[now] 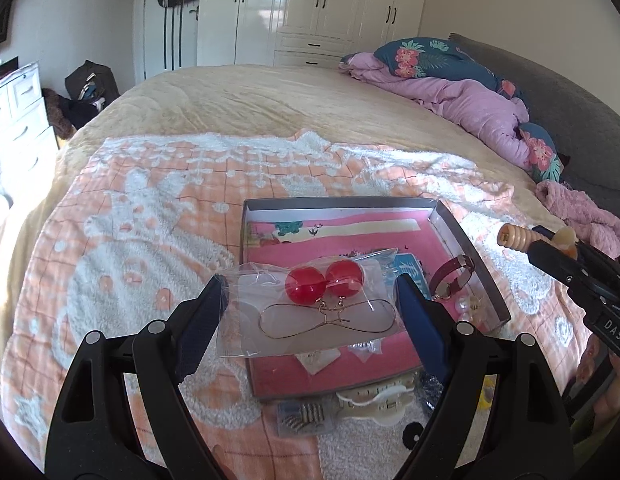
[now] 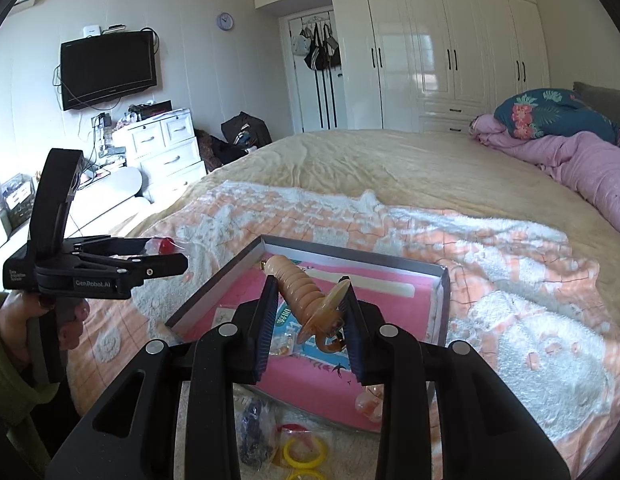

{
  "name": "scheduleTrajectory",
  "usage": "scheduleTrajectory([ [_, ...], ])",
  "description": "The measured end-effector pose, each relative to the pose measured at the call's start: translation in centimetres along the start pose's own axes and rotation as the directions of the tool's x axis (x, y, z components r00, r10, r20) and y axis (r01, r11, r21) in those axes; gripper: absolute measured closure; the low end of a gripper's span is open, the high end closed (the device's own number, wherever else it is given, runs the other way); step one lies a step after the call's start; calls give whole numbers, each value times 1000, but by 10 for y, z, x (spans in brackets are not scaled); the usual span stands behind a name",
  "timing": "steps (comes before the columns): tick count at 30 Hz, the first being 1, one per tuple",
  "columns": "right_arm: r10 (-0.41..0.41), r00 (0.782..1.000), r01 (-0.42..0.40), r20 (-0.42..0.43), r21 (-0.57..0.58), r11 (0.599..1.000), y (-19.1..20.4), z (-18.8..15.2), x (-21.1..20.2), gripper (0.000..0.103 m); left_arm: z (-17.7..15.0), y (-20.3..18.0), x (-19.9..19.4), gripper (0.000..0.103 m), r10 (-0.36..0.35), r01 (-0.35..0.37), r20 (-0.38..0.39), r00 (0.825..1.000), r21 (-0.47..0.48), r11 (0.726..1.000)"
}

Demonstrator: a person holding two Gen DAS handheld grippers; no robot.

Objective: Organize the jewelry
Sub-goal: 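Lift both held items and carry them toward the grey box, then lower both items onto the pink book and open both tools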

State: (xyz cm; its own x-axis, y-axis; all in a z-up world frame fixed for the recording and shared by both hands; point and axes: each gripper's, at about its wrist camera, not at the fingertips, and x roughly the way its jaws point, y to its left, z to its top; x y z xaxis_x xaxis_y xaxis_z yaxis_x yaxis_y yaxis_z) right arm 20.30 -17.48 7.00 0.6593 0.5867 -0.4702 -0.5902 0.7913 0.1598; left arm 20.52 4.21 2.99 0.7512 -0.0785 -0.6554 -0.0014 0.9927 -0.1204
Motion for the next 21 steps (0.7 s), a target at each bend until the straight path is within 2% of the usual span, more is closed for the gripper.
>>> scheduleTrajectory([
  [3, 27, 1000, -27, -4, 59, 998, -5, 4, 11, 74, 2, 0, 13, 26, -11, 11, -12, 1000, -14, 1000],
  [9, 9, 1000, -7, -27, 85, 996, -9, -11, 25, 74, -6, 1, 40, 26, -29, 28, -40, 999, -29, 999],
  [15, -26, 995, 31, -98, 49, 998, -10, -32, 44, 74, -18, -5, 67, 26, -40, 40, -94, 995, -3, 999],
  [21, -25, 988, 31, -149, 38, 999, -8, -46, 58, 74, -24, -4, 83, 26, -43, 44, -132, 990, 6, 999],
])
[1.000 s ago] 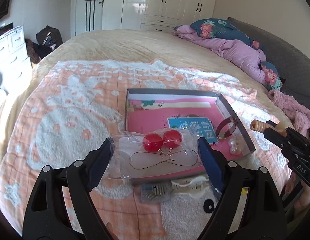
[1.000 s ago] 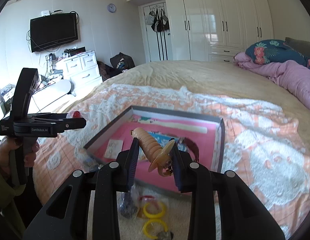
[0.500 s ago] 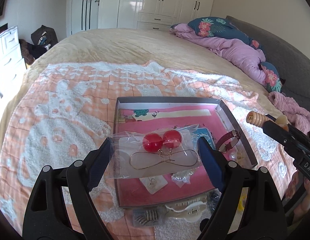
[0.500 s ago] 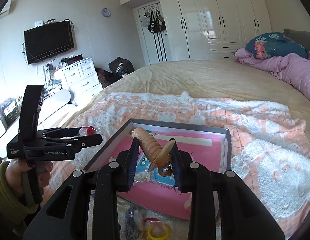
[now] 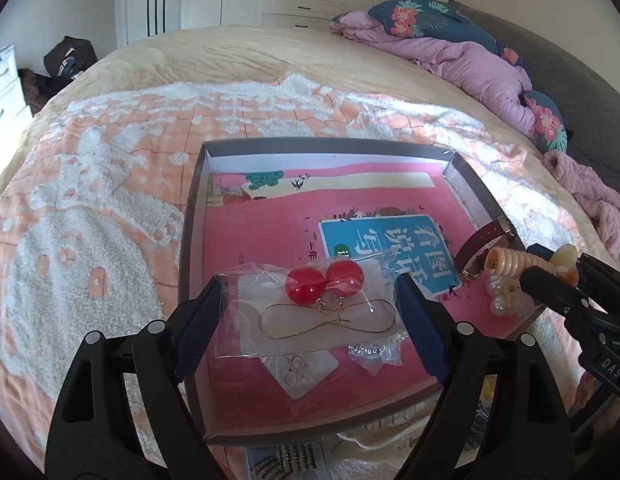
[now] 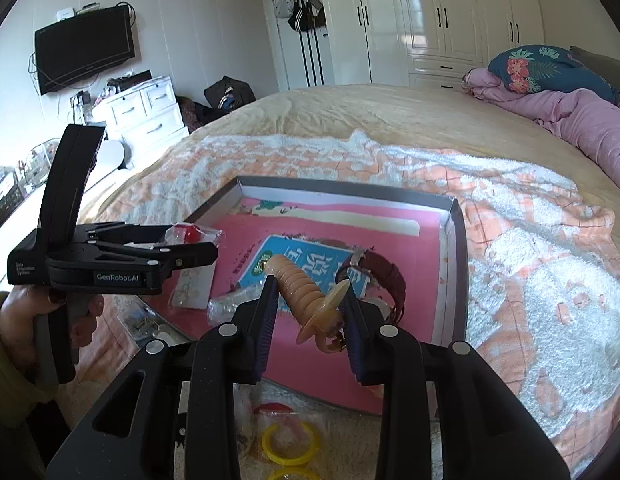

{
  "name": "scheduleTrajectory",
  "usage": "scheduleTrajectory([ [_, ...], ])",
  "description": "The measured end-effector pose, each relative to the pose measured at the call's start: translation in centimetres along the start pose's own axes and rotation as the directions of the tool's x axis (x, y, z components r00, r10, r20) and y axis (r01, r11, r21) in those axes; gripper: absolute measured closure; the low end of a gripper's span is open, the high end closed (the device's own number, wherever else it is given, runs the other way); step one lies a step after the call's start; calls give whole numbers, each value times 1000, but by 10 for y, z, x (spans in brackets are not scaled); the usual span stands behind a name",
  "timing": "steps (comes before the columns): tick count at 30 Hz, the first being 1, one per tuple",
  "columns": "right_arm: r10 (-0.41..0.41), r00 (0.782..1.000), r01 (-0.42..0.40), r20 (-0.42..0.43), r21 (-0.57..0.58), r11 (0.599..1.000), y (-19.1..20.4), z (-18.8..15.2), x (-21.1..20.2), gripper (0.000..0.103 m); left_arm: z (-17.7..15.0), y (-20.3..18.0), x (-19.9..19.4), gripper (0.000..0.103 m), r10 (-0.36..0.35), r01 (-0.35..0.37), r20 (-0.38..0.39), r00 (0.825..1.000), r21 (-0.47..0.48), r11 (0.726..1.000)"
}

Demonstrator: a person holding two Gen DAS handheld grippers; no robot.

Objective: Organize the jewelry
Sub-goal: 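Lower both items onto the pink book and open both tools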

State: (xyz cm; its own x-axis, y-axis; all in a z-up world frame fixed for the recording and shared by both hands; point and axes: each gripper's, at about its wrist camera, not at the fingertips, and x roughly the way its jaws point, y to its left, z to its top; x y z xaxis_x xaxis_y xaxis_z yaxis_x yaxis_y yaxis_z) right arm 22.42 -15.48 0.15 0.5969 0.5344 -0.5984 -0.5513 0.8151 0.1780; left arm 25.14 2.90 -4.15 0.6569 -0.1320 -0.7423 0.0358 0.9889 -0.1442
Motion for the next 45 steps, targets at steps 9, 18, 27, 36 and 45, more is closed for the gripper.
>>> scheduleTrajectory([
  [9, 3, 999, -2, -46, 3, 1000, 1, -11, 13, 74, -1, 1, 6, 26, -2, 3, -16, 1000, 9, 1000],
  [18, -1, 997, 3, -71, 25, 1000, -3, -16, 20, 72, -2, 2, 9, 26, 2, -2, -30, 1000, 3, 1000],
  [27, 3, 998, 0, -59, 52, 999, -6, -16, 14, 53, -3, 2, 16, 25, 1, -1, -51, 999, 11, 1000],
  [36, -16, 1000, 15, 7, 105, 994, -16, -14, -10, 13, -5, -2, 14, 20, 2, -1, -66, 998, 14, 1000],
  [45, -46, 998, 39, 49, 124, 991, -20, -12, -30, 6, -2, -3, 0, 12, 10, -10, -44, 999, 14, 1000],
])
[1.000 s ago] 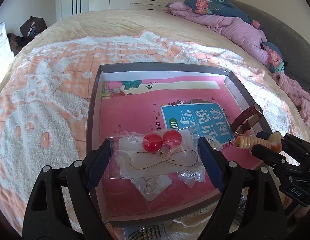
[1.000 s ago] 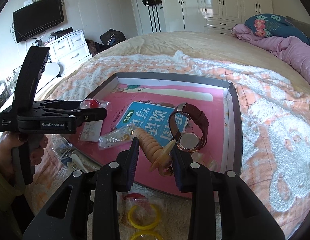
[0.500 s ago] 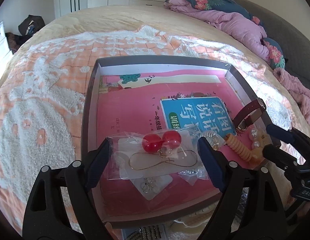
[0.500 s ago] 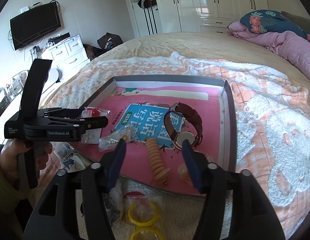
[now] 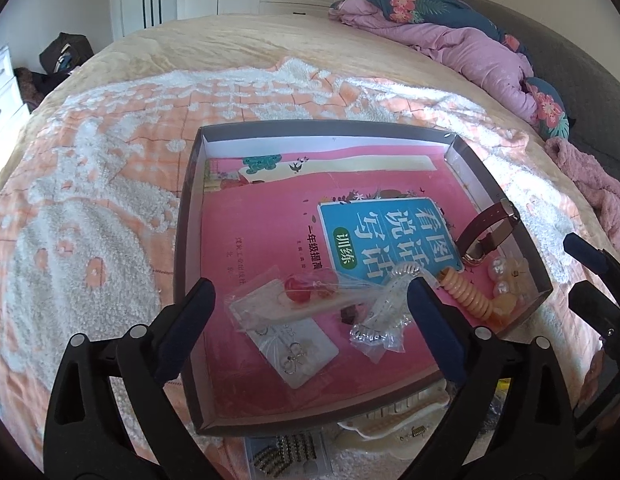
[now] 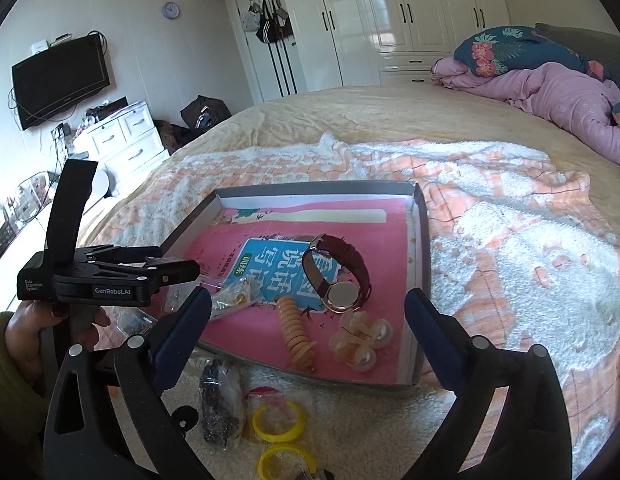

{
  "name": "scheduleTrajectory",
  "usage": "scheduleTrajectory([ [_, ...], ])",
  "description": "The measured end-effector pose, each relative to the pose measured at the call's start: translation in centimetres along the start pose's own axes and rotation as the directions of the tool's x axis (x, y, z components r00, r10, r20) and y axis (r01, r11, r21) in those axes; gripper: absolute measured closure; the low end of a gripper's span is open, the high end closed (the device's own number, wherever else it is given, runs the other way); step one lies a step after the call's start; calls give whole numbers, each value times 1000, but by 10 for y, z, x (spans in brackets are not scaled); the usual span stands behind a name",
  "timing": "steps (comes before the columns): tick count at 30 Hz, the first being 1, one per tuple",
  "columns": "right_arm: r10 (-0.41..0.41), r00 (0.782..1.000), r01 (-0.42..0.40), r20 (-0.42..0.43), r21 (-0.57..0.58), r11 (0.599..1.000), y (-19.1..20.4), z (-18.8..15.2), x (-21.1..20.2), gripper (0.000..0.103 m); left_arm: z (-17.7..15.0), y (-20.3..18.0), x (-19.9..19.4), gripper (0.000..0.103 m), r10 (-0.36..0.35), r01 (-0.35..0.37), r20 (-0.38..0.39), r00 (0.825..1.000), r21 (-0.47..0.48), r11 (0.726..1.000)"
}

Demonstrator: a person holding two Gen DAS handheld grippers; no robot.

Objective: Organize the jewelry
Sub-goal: 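Lower both items onto the pink book and open both tools, then withdraw both open tools from the box toward the remaining items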

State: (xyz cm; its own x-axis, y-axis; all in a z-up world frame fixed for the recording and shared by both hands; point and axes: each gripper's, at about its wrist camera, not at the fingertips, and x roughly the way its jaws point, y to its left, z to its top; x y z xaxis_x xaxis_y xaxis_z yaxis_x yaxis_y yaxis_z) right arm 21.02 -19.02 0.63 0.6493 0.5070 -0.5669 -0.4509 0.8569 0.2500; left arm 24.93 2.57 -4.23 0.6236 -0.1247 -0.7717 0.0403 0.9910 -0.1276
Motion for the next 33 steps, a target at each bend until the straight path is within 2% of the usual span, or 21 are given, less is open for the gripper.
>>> scheduleTrajectory([
  [8, -36, 998, 34, 51, 35, 999, -6, 3, -20, 5, 8, 4, -30, 9, -4, 5, 54, 999, -18, 1000],
  [15, -40, 994, 32, 105, 83, 996, -12, 7, -41, 4, 9, 5, -59, 9, 14, -12, 119, 993, -21, 1000],
  [21, -93, 986, 82, 141, 77, 994, -9, 8, -55, 4, 5, 8, -80, 9, 7, -2, 154, 988, -35, 999],
  [33, -93, 977, 85, 190, 45, 995, 4, 12, -81, 4, -7, 22, -116, 9, 23, -7, 197, 980, -83, 996],
])
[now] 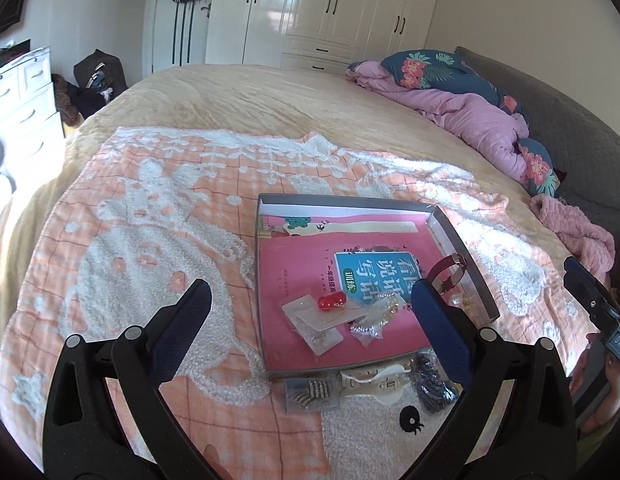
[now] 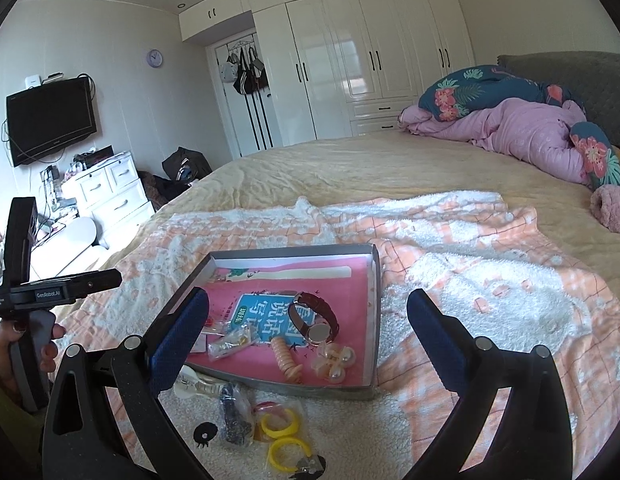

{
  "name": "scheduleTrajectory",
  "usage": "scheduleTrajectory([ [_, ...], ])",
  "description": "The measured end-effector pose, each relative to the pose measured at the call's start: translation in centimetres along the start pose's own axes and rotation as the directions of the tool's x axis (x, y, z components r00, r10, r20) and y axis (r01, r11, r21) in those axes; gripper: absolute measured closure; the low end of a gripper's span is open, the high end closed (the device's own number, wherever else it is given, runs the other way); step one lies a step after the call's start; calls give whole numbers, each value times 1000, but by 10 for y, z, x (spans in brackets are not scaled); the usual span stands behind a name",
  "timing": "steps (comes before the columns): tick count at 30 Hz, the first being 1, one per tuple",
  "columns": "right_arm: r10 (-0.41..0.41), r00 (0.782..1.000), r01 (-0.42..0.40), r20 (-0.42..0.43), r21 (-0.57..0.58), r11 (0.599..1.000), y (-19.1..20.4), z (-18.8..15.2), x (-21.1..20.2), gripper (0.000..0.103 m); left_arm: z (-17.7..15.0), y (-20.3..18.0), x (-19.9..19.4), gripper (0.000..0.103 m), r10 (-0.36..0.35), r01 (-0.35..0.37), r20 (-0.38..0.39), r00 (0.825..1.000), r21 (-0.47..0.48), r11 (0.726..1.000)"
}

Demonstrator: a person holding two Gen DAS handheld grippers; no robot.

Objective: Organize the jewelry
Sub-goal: 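Withdraw both open tools from the box toward the remaining items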

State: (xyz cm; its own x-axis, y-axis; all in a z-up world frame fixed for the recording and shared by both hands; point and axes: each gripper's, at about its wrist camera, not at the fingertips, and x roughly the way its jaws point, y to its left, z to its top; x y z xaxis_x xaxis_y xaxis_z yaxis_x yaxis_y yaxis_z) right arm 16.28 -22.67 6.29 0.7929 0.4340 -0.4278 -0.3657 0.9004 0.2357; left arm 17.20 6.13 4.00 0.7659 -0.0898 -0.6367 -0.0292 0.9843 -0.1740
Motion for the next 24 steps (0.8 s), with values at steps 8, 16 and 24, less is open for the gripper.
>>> scheduleTrajectory([
  [8, 12, 1000, -12, 14, -11, 1000, 7, 0, -16, 4, -8, 1, -24, 9, 15, -15, 35, 999, -7, 1000],
  [16, 30, 1000, -31, -5, -35, 999, 17, -6, -25, 4, -28, 0, -33, 9, 28, -28, 17, 999, 1, 1000],
  [24, 56, 998, -58, -34, -62, 996, 30, -15, -27, 4, -44, 8, -41, 9, 52, -52, -4, 999, -8, 999],
])
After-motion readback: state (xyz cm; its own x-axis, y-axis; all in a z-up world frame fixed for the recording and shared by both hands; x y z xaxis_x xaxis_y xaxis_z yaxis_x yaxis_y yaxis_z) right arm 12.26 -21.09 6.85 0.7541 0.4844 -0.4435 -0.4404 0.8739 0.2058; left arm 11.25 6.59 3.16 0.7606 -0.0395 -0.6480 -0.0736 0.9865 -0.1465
